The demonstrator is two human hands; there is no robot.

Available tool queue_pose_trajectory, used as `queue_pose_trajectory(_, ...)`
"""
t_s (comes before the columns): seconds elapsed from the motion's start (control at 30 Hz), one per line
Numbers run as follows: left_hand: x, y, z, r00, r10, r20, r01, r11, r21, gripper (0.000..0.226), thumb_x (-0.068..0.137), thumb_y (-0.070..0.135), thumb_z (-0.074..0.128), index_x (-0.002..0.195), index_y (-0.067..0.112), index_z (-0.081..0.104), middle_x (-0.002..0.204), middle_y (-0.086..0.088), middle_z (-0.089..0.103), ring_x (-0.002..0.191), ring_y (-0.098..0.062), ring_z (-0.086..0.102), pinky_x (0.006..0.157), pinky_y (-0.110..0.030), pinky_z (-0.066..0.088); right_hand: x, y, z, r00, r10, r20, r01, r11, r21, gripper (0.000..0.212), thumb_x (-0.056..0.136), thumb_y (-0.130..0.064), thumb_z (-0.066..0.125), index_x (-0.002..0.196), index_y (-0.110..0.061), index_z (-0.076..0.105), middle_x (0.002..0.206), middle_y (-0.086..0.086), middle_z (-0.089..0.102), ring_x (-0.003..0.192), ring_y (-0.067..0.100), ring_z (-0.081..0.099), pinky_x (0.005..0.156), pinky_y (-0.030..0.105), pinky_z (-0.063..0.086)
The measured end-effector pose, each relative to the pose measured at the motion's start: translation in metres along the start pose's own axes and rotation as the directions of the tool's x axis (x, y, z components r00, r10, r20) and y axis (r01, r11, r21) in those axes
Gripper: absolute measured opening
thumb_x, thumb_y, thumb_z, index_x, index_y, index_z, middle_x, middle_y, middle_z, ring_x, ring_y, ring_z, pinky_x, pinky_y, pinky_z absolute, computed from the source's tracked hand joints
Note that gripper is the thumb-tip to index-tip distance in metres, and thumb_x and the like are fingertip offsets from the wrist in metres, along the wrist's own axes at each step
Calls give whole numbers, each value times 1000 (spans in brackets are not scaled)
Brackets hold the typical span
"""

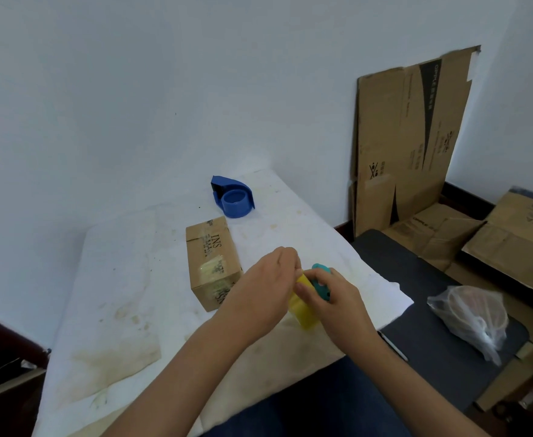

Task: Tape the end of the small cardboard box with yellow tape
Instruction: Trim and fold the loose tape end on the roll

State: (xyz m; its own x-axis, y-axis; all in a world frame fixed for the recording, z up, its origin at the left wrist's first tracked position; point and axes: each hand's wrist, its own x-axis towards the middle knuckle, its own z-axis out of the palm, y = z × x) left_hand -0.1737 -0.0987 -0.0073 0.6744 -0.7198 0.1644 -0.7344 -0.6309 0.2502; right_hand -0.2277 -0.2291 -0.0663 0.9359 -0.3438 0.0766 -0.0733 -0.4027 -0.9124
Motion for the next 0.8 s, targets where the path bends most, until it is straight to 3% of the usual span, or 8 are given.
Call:
queue_pose_trajectory(0.1,5,5,-6,997,11,78,-14,999,41,17,102,9,41,117,6,50,116,-11,55,101,-27,55,82,-32,43,1,-3,2,999,38,3,-38,998,-54,20,90,-35,58,102,-19,63,93,-3,54,81,8,51,66,9,38)
queue_pose_trajectory(0.23,11,-3,-15,987,-114,113,124,989,-80,11,105,24,41,100,18,49,102,-1,59,89,-21,58,80,-37,53,2,-3,6,995,85,42,-81,993,-87,30,87,-45,58,108,-24,56,105,-2,50,81,4,52,63,10,37)
queue_pose_trajectory(0.33,11,-9,-19,989,-103,104,113,989,-98,12,103,26,42,94,21,48,94,3,60,83,-19,57,79,-41,54,1,-6,5,998,66,13,-67,997,40,42,82,-41,68,119,-32,49,119,-6,39,94,5,57,65,11,47)
queue_pose_trajectory(0.4,12,-10,-21,990,-72,120,81,994,-76,12,103,27,43,94,22,49,94,3,59,83,-17,55,80,-42,54,1,-10,2,999,-25,-48,29,995,92,31,83,-30,69,111,-33,56,115,-9,45,100,4,56,69,9,49)
queue_pose_trajectory(0.53,15,-15,-18,994,-12,108,19,998,-59,12,101,29,48,99,21,56,98,5,61,88,-13,54,84,-38,53,1,-15,-3,994,-80,-73,88,989,119,4,86,-25,66,87,-29,64,97,-8,62,91,1,56,72,9,43)
queue_pose_trajectory(0.6,11,-21,-10,1000,-11,29,16,984,-180,11,99,31,53,108,26,57,109,14,60,93,-3,58,85,-29,55,4,-11,-7,992,-80,-96,94,984,152,7,86,-22,66,83,-28,65,93,-8,65,90,2,58,76,16,46)
queue_pose_trajectory(0.7,-3,-26,7,987,-157,-46,105,826,-553,44,93,30,66,131,37,46,127,26,52,106,6,62,90,-14,52,6,-7,-11,990,-80,-114,97,984,149,11,86,-19,66,81,-29,65,90,-9,66,89,4,60,78,20,49)
queue_pose_trajectory(0.8,-12,-29,24,978,-208,-14,154,766,-625,49,90,26,70,131,36,47,120,20,64,108,5,63,94,-14,51,3,-7,-8,990,-95,-106,109,985,136,10,86,-19,66,82,-28,64,90,-9,67,90,7,61,80,21,50)
